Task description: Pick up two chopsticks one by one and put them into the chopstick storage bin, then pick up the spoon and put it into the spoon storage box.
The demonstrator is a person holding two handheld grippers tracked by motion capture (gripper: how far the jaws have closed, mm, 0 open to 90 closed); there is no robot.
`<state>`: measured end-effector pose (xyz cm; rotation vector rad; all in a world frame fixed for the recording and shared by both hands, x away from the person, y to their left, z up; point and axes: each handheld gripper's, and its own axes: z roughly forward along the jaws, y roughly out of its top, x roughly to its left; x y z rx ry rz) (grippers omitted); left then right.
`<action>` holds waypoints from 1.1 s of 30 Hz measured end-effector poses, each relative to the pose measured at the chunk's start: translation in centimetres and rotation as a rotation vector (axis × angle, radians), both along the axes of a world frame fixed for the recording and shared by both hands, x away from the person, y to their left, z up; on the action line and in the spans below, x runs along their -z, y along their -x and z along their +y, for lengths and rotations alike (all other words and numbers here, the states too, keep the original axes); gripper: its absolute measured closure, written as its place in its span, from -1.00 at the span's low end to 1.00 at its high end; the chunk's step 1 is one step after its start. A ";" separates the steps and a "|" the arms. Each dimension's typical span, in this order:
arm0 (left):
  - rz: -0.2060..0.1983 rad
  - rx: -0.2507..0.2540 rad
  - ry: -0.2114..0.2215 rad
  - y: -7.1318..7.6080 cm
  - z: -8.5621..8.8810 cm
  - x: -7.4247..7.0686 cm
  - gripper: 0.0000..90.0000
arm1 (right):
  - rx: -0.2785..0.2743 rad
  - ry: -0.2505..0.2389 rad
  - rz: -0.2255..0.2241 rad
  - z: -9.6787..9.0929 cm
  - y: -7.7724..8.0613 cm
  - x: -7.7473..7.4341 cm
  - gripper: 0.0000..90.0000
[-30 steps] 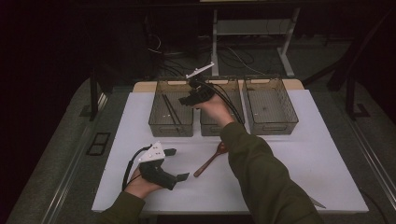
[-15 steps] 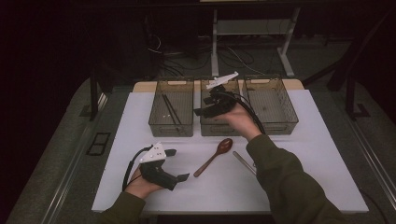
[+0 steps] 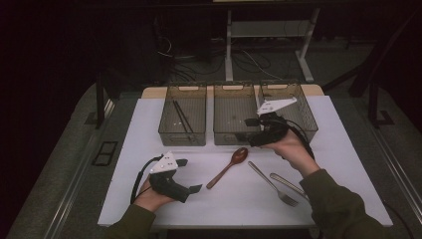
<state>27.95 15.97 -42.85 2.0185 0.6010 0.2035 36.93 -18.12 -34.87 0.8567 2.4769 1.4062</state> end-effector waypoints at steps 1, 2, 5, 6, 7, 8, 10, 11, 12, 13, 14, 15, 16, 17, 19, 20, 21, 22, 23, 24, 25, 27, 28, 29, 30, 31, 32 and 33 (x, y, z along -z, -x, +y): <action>0.001 -0.001 0.000 0.0 0.0 0.0 -1.00 | 0.005 -0.005 0.001 -0.7 0.4 0.1 -0.37; 0.001 -0.002 -0.002 0.0 0.0 0.0 -1.00 | 0.013 -0.008 0.002 -1.3 0.7 0.3 -0.37; 0.004 -0.008 -0.002 0.0 0.0 0.0 -1.00 | 0.035 -0.022 0.006 -3.3 1.6 0.7 -0.39; 0.003 -0.009 -0.002 0.0 0.0 0.0 -1.00 | 0.044 -0.025 0.007 -3.9 1.9 0.9 -0.40; 0.001 -0.010 -0.003 0.0 0.0 0.0 -1.00 | 0.051 -0.036 0.007 -4.6 2.2 1.1 -0.40; -0.001 -0.010 -0.005 0.0 0.0 0.0 -1.00 | 0.055 -0.045 0.010 -5.2 2.5 1.3 -0.41; 0.000 -0.011 -0.008 0.0 0.0 0.0 -1.00 | 0.069 -0.054 0.003 -6.3 3.2 1.7 -0.46; 0.004 -0.014 -0.005 0.1 0.0 0.0 -1.00 | 0.080 -0.062 -0.001 -6.8 3.6 2.0 -0.48; 0.003 -0.016 -0.005 0.1 0.0 0.0 -1.00 | 0.084 -0.068 -0.005 -7.3 4.0 2.2 -0.50; 0.003 -0.021 -0.006 0.0 0.0 0.0 -1.00 | 0.093 -0.075 -0.006 -7.7 4.3 2.4 -0.50; 0.003 -0.024 -0.008 0.0 0.0 0.0 -1.00 | 0.097 -0.081 -0.007 -8.0 4.7 2.6 -0.51; 0.003 -0.025 -0.008 0.1 0.0 -0.1 -1.00 | 0.097 -0.087 -0.004 -8.3 5.0 2.9 -0.53; 0.000 -0.026 -0.005 0.1 -0.1 -0.1 -1.00 | 0.103 -0.083 0.000 -8.6 5.3 3.1 -0.54; -0.001 -0.028 -0.004 0.1 -0.1 -0.1 -1.00 | 0.111 -0.078 0.001 -8.8 5.7 3.4 -0.56; -0.006 -0.029 -0.006 0.2 -0.1 -0.2 -1.00 | 0.121 -0.069 -0.016 -9.3 6.6 4.1 -0.56; -0.007 -0.029 -0.010 0.2 0.0 -0.2 -1.00 | 0.129 -0.067 -0.014 -9.6 7.0 4.4 -0.56; -0.007 -0.029 -0.014 0.2 0.0 -0.3 -1.00 | 0.132 -0.067 -0.004 -9.9 7.4 4.8 -0.57; -0.008 -0.032 -0.009 0.2 0.0 -0.3 -1.00 | 0.136 -0.067 0.002 -10.3 7.7 5.2 -0.57; -0.010 -0.037 -0.001 0.2 0.0 -0.4 -1.00 | 0.143 -0.068 0.009 -10.5 8.0 5.5 -0.57; -0.012 -0.044 -0.005 0.2 0.0 -0.4 -1.00 | 0.150 -0.067 0.007 -10.8 8.3 5.9 -0.59; -0.015 -0.050 -0.008 0.2 0.1 -0.4 -0.96 | 0.160 -0.067 0.006 -11.1 8.6 6.2 -0.59; -0.016 -0.052 -0.012 0.3 0.1 -0.5 -0.92 | 0.180 -0.066 0.007 -11.6 9.1 6.8 -0.59; -0.014 -0.058 -0.008 0.4 0.0 -0.6 -0.88 | 0.188 -0.062 0.007 -11.9 9.3 7.0 -0.59; -0.016 -0.059 -0.008 0.4 0.0 -0.6 -0.82 | 0.200 -0.066 -0.002 -12.0 9.5 7.1 -0.59; -0.016 -0.058 -0.001 0.4 -0.1 -0.7 -0.73 | 0.208 -0.070 -0.003 -12.3 9.7 7.3 -0.59; -0.016 -0.051 -0.001 0.4 -0.3 -0.8 -0.67 | 0.219 -0.077 -0.003 -12.4 9.9 7.4 -0.59; -0.015 -0.050 0.010 0.4 -0.5 -0.9 -0.63 | 0.231 -0.083 -0.002 -12.6 10.1 7.6 -0.59; -0.008 -0.045 0.014 0.5 -0.7 -1.0 -0.52 | 0.241 -0.086 0.000 -12.7 10.3 7.8 -0.59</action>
